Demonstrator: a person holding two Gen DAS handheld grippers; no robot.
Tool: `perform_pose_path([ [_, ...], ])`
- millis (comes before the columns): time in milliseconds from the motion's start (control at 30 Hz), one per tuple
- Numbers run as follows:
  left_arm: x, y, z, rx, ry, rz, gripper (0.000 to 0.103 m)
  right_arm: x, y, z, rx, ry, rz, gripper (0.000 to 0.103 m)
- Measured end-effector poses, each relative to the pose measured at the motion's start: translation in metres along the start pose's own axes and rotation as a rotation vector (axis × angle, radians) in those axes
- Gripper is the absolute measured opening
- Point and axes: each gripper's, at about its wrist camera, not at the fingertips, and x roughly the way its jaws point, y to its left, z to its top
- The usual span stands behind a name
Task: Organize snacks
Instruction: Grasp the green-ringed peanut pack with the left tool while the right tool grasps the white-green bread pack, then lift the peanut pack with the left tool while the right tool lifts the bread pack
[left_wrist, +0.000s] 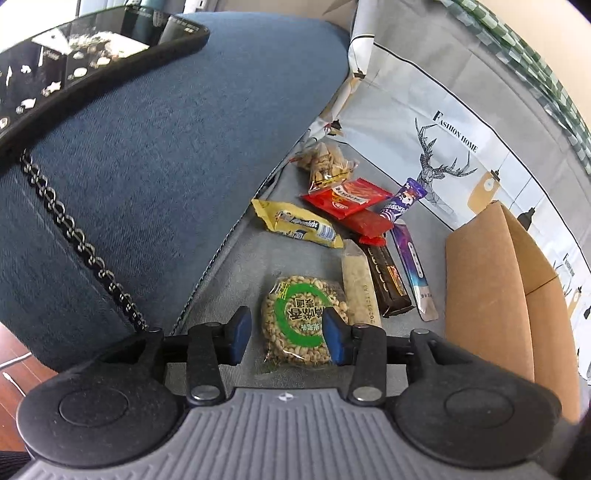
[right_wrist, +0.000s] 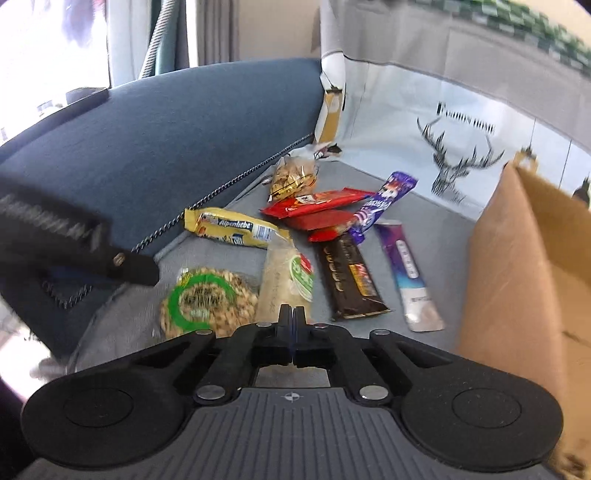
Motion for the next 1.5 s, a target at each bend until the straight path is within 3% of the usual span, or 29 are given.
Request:
perform_pose_path([
  [100,0.000,-0.001,-0.002,-0.004,-0.003,0.009,0.048,-0.009,0.005,-0.014,-0.048,-0.008,-0.011,0.000],
  [167,0.000,-0.003,-0.005,-0.010,-0.010,0.011,0.052,-0.013,0.001,-0.017,-0.002,-0.026,0.010,0.001],
  [233,-0.001,-0.003,-0.006,-0.022,-0.019,0.009,0.055,-0.013,-0.004,-0.015,0.053,-0.043,0.041,0.008],
  [300,-0.002,-0.003,-0.006,-0.036,-0.026,0.007,0.056,-0.011,-0.007,-0.012,0.098,-0.063,0.064,0.034],
  [367,-0.001,-0.002,-0.004,-0.047,-0.031,0.002,0.056,-0.004,-0.010,-0.009,0.139,-0.061,0.073,0.050],
  [633,0.008,-0.007,-0.003,-0.034,-0.007,0.006,0.062,0.036,-0.024,-0.011,0.269,0.040,0.108,0.050],
  [833,0.015,-0.009,-0.002,-0.025,0.020,0.001,0.068,0.045,-0.031,-0.017,0.332,0.042,0.143,0.050],
  [867,0.017,-0.010,-0.002,-0.021,0.030,-0.004,0.069,0.043,-0.032,-0.016,0.328,0.038,0.162,0.041],
  [1033,0.027,-0.015,-0.002,0.004,0.077,-0.027,0.075,0.028,-0.026,-0.014,0.229,0.019,0.113,0.036],
  [1300,0.039,-0.027,-0.006,0.074,0.119,0.005,0.082,-0.002,0.001,-0.032,-0.051,0.082,-0.111,0.036],
  [1400,0.044,-0.032,-0.006,0.098,0.122,0.015,0.084,0.006,0.000,-0.042,-0.028,0.121,-0.090,0.040],
  [1500,0.051,-0.037,-0.007,0.115,0.131,0.029,0.085,0.009,-0.016,-0.043,0.099,0.124,-0.019,0.048],
])
